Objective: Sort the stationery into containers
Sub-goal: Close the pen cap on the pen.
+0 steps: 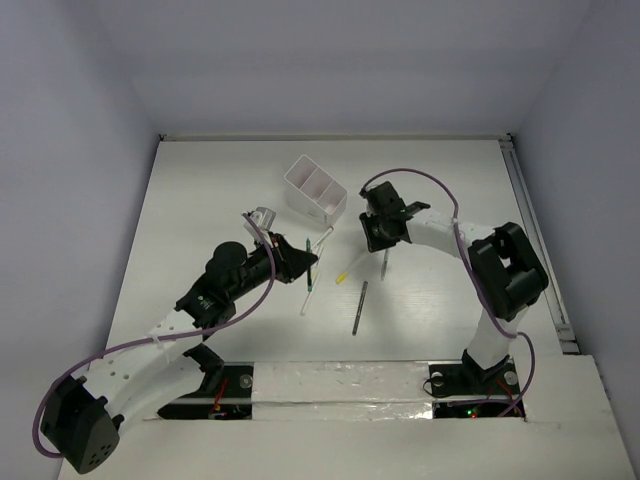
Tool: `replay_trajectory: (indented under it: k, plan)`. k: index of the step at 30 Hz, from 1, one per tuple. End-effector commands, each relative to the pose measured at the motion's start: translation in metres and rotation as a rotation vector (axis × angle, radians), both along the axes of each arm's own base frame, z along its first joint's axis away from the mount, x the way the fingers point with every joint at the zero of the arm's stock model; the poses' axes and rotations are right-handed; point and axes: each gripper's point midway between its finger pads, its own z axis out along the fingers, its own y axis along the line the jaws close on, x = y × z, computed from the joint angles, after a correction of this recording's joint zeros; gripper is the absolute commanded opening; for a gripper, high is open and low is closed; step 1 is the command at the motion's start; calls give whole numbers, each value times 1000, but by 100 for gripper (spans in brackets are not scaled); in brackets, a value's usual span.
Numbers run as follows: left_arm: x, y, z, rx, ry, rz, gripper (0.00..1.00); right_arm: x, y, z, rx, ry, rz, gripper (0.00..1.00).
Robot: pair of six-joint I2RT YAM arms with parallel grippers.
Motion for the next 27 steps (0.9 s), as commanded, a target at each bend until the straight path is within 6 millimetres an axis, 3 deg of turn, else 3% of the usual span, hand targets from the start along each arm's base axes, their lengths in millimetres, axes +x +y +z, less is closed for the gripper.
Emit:
replay_trajectory:
  k: [1,19,27]
  plan:
    - [0,-4,13,-36,-46,-19,0,17,0,9,-8,-42,-23,29]
    - [-1,-4,12,-42,-44,-20,0,28,-5,-9,-81,-24,-43,34]
    - [-1,-4,12,-44,-39,-19,0,29,-9,-8,-103,-21,-51,20]
